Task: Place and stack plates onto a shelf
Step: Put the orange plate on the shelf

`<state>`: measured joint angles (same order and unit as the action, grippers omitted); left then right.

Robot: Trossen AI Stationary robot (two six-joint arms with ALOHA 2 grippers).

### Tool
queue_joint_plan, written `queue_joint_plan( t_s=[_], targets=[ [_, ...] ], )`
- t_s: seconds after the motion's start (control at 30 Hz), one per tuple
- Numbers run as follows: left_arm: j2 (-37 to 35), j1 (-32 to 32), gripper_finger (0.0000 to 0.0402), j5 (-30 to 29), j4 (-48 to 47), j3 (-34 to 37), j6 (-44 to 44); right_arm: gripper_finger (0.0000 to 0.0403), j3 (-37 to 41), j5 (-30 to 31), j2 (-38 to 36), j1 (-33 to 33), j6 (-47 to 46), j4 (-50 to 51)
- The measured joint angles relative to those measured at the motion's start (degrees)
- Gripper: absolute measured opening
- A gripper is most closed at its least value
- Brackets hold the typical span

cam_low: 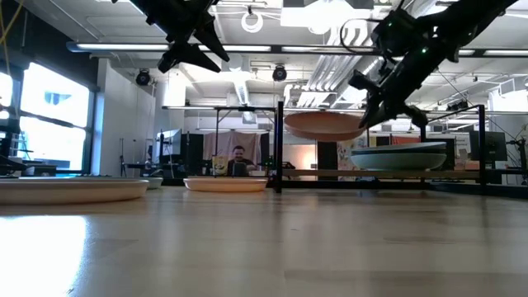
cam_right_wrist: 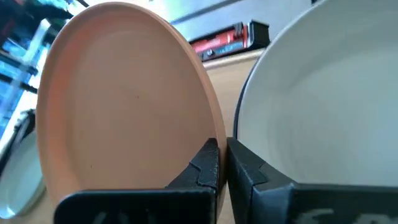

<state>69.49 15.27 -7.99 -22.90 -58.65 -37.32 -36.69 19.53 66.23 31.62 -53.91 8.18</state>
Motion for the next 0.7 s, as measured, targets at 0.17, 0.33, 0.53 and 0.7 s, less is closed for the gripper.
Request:
queue_joint_plan(
  t_s=[0.17, 0.33, 0.53, 0.7],
  targets=[
    [0.0, 0.0, 0.0127, 0.0, 0.0, 0.0, 0.0, 0.0, 0.0, -1.3, 3.3, -0.6, 0.0, -2.2],
    [0.0, 0.0, 0.0127, 0.0, 0.0, 0.0, 0.0, 0.0, -0.6, -2.4, 4.7, -0.9, 0.2, -2.5],
    [0.0, 0.0, 0.0127, 0.0, 0.0, 0.0, 0.0, 0.0, -4.0, -5.0, 8.4, -0.9, 3.0, -0.6],
    [0.0, 0.0, 0.0127, 0.0, 0.0, 0.0, 0.4, 0.0, -9.5, -4.6, 11.3, -0.9, 6.3, 6.3]
  ],
)
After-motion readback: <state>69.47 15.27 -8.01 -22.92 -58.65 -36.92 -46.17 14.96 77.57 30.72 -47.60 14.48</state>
